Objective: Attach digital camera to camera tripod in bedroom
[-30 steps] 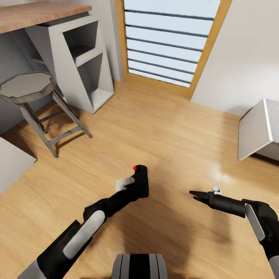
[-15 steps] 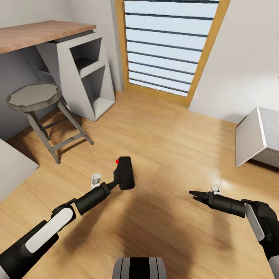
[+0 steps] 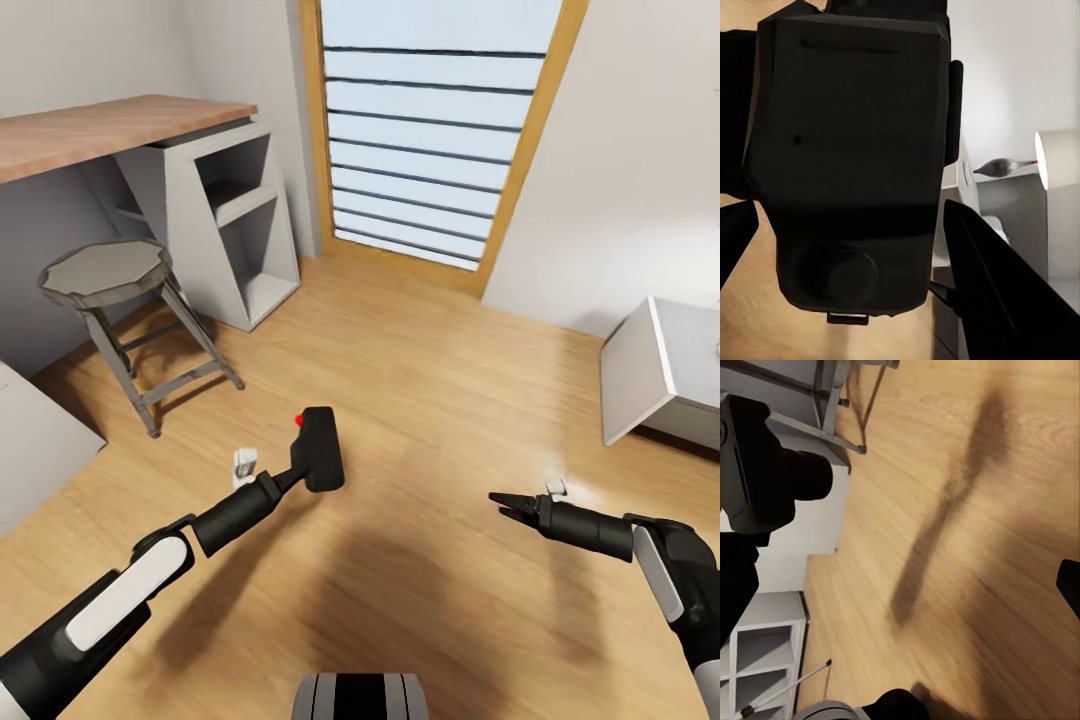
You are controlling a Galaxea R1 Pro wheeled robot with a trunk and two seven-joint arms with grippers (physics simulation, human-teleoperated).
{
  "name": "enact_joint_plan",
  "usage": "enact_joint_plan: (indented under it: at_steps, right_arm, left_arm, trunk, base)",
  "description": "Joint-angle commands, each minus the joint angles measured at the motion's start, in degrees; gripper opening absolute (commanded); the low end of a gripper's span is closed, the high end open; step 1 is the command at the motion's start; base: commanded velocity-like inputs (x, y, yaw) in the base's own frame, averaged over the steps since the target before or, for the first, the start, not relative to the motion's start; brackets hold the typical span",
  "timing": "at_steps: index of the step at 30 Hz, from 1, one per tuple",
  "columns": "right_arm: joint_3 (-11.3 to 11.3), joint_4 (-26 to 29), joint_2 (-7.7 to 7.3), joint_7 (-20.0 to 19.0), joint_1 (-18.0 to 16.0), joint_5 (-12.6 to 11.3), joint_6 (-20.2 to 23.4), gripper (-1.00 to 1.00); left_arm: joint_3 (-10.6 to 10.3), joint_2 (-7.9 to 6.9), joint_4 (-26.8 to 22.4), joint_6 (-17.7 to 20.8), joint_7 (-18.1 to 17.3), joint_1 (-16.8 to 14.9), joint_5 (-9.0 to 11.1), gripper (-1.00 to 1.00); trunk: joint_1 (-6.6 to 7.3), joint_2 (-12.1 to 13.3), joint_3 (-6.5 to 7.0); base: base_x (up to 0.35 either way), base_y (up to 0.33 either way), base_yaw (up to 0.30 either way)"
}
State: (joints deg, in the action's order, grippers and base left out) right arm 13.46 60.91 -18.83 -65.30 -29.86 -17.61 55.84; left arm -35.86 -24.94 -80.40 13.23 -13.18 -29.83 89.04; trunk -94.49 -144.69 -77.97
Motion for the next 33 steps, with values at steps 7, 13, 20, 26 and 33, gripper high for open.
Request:
enact_joint_plan:
  at_steps: [7,13,20,26,33]
  right_arm:
    - [-0.1,0.0,0.21,0.2,0.0,0.1,0.1,1.00]
    - [0.0,0.0,0.27,0.2,0.0,0.1,0.1,1.00]
    - [0.1,0.1,0.44,0.3,0.0,0.1,0.1,1.00]
    - [-0.3,-0.1,0.48,0.9,0.0,0.1,0.1,1.00]
    - [-0.6,-0.1,0.68,2.7,0.0,0.2,0.1,1.00]
  left_arm:
    - [0.0,1.93,1.3,0.2,0.1,-0.1,0.1,-1.00]
    - [0.2,2.04,1.9,0.1,0.1,-0.1,0.3,-1.00]
    - [0.3,2.00,2.7,0.1,0.0,-0.1,0.5,-1.00]
    - [0.3,2.03,3.8,0.2,-0.4,-0.1,0.6,-1.00]
    - [0.4,2.01,4.1,0.1,-0.5,-0.1,0.5,-1.00]
  trunk:
    - [0.19,0.1,1.52]
    - [0.34,0.2,2.85]
    - [0.52,0.3,4.40]
    - [0.68,0.3,5.73]
    - [0.86,0.4,7.28]
  base:
    - [0.000,0.000,0.000]
    - [0.000,0.000,0.000]
    - [0.000,0.000,0.000]
    - [0.000,0.000,0.000]
    - [0.000,0.000,0.000]
